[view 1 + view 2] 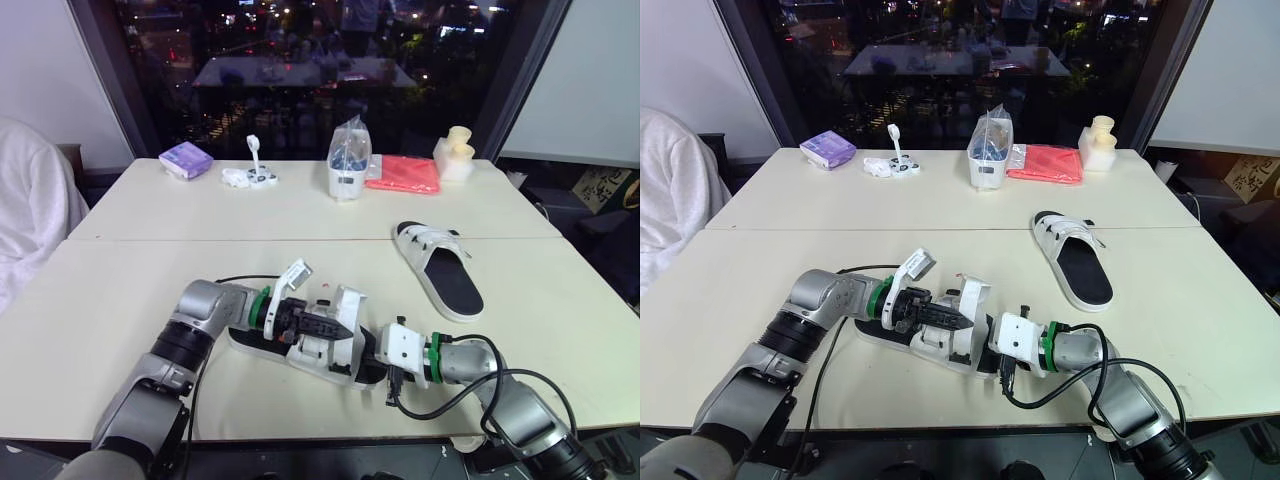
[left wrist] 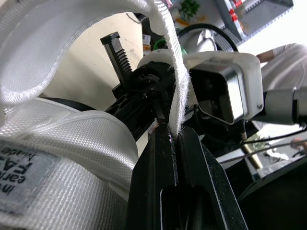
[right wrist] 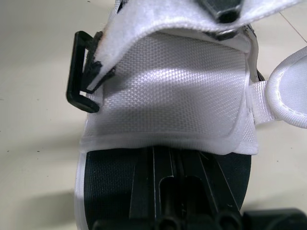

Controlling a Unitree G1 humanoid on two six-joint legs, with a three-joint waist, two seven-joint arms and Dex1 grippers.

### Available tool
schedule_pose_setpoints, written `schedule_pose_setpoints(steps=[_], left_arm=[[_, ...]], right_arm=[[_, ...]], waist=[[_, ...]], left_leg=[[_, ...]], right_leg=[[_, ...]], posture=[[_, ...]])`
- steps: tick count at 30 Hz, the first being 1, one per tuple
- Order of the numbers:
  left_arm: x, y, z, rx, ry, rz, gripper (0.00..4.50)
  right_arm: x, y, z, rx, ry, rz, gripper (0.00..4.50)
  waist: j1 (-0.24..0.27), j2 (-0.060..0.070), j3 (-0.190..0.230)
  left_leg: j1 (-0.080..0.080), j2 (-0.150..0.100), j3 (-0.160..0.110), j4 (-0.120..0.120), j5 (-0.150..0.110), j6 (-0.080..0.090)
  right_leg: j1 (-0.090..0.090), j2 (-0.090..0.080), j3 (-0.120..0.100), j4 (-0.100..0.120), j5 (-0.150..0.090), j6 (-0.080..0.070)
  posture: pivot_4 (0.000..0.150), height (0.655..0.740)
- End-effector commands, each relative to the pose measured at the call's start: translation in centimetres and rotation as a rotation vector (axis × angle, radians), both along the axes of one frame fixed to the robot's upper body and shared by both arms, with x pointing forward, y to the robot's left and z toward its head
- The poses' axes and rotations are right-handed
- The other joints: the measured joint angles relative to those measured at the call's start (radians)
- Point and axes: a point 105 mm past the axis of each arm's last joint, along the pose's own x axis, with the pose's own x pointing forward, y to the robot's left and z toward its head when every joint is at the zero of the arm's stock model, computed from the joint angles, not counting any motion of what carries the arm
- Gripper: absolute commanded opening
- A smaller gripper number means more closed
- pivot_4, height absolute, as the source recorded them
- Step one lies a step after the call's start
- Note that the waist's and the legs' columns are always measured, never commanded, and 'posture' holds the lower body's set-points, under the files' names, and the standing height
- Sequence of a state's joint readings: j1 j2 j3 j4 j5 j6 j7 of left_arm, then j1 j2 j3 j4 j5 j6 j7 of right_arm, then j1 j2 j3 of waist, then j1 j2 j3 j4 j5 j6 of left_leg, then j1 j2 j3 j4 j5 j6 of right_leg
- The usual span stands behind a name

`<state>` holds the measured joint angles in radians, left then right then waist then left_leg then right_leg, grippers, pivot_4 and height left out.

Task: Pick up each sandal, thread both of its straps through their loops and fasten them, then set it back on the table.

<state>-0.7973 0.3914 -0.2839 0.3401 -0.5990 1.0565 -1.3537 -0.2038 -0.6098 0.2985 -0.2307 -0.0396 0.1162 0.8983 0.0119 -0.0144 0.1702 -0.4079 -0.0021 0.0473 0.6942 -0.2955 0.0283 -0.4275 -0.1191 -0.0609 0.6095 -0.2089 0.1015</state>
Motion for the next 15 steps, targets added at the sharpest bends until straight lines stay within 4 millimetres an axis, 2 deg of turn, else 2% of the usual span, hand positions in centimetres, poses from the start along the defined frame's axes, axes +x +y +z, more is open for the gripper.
schedule_pose_setpoints(steps=[1, 15], left_arm=[[-0.18, -0.01, -0.43, 0.020, -0.066, -0.031, 0.04], [-0.32, -0.43, -0.20, -0.027, -0.357, -0.115, 0.04]], right_arm=[[-0.87, -0.26, -1.90, -0.055, 0.076, 0.006, 0.00], [-0.90, -0.28, -2.13, -0.056, 0.077, 0.007, 0.00]], waist=[[0.000, 0.000, 0.000], [0.000, 0.000, 0.000]], left_leg=[[0.000, 0.000, 0.000, 0.000, 0.000, 0.000], [0.000, 0.000, 0.000, 0.000, 0.000, 0.000]], right_leg=[[0.000, 0.000, 0.000, 0.000, 0.000, 0.000], [0.000, 0.000, 0.000, -0.001, 0.000, 0.000]], posture=[[0.150, 0.7400], [0.150, 0.7400]])
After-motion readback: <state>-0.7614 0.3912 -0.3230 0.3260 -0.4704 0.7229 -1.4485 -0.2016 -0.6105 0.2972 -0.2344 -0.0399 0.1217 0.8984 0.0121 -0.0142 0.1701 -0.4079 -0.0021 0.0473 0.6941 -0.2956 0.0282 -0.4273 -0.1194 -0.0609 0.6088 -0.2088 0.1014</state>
